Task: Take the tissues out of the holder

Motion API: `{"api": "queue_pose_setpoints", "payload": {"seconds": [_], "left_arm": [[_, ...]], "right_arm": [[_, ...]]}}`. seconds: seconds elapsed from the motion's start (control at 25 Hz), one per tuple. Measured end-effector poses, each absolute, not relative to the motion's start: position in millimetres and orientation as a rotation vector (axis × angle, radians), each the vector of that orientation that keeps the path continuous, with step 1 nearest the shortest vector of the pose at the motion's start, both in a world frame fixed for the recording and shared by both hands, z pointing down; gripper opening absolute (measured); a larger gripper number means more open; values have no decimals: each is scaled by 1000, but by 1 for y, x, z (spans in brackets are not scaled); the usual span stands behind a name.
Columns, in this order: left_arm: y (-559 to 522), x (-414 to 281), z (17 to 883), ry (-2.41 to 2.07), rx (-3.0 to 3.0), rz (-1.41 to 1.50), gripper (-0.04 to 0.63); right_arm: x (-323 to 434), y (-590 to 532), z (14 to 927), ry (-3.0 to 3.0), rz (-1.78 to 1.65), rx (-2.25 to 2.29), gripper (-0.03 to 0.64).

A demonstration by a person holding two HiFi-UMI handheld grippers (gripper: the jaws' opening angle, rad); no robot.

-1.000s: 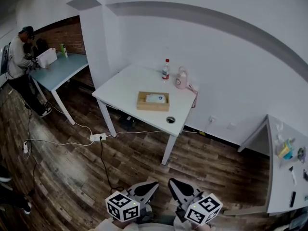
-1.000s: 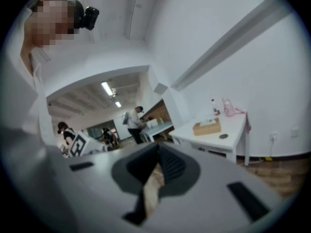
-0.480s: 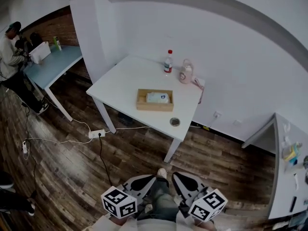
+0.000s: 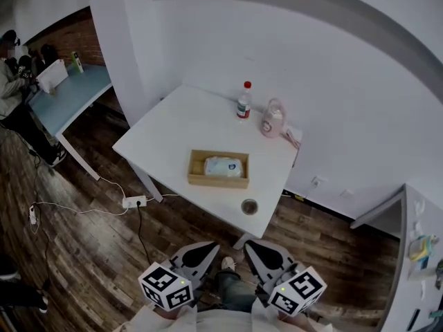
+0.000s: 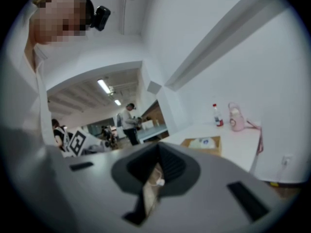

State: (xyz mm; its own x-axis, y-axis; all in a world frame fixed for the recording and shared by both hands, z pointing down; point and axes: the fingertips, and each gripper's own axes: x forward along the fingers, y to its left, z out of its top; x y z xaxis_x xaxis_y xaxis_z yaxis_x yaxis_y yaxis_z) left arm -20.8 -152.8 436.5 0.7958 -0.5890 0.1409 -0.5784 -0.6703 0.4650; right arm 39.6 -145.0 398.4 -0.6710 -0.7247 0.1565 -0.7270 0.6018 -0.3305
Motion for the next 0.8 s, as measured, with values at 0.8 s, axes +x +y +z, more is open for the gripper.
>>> {"api": "queue_pose_setpoints", "payload": {"seconds": [0.8], "left_arm": [[-299,5,446,-1032,2455,19,17]], "right_arm": [[65,-295,404,-2868,622,1123,11]]}}
